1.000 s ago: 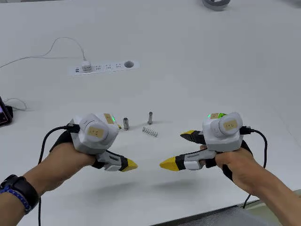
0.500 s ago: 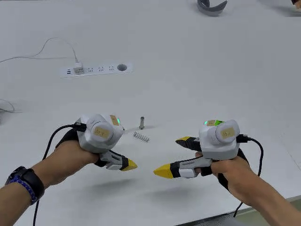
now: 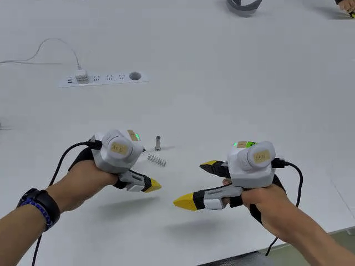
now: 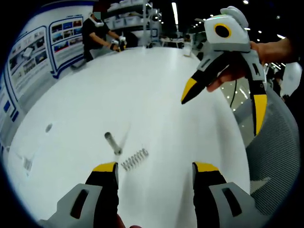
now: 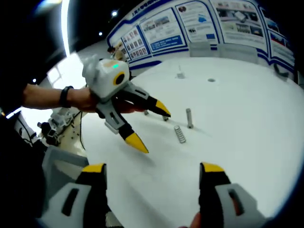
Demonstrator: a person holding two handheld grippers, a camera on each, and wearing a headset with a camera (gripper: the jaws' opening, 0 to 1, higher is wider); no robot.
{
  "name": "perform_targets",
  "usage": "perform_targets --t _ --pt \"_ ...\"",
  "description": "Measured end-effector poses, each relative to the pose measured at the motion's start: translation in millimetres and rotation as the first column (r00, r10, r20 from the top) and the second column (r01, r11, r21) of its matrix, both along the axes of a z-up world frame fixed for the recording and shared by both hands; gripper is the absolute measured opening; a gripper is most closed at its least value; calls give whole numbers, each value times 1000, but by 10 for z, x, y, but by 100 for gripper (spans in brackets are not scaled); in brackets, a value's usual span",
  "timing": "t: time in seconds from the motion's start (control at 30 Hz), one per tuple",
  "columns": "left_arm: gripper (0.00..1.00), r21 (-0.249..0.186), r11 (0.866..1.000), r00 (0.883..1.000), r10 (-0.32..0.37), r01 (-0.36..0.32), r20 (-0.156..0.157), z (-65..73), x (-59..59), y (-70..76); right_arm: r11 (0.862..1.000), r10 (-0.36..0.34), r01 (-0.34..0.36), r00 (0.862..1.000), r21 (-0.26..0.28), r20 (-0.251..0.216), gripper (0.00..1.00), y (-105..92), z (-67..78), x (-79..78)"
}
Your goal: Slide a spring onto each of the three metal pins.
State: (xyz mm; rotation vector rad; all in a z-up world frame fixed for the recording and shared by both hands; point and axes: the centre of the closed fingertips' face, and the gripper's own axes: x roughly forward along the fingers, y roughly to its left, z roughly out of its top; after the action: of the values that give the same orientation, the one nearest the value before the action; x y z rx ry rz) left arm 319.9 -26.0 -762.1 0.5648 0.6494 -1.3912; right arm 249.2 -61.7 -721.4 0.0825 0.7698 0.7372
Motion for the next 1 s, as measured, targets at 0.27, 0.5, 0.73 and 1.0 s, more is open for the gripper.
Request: perform_targets --t 0.27,0.5,0.73,1.0 --pt "61 -4 1000 1000 11 -12 -20 -126 92 -132 1000 1 -1 1000 3 -9 81 -18 -24 -16" --pt "59 -12 998 995 58 -59 -79 -241 144 -165 1000 5 -5 1000 7 -14 81 -12 -43 -6" --pt "54 -8 998 994 65 -66 -87 -327 127 -103 1000 10 -10 1000 4 -22 81 -16 -72 -17" --pt "47 0 998 994 62 -63 -85 -357 47 31 1000 8 -8 999 1 -31 81 -34 -101 -44"
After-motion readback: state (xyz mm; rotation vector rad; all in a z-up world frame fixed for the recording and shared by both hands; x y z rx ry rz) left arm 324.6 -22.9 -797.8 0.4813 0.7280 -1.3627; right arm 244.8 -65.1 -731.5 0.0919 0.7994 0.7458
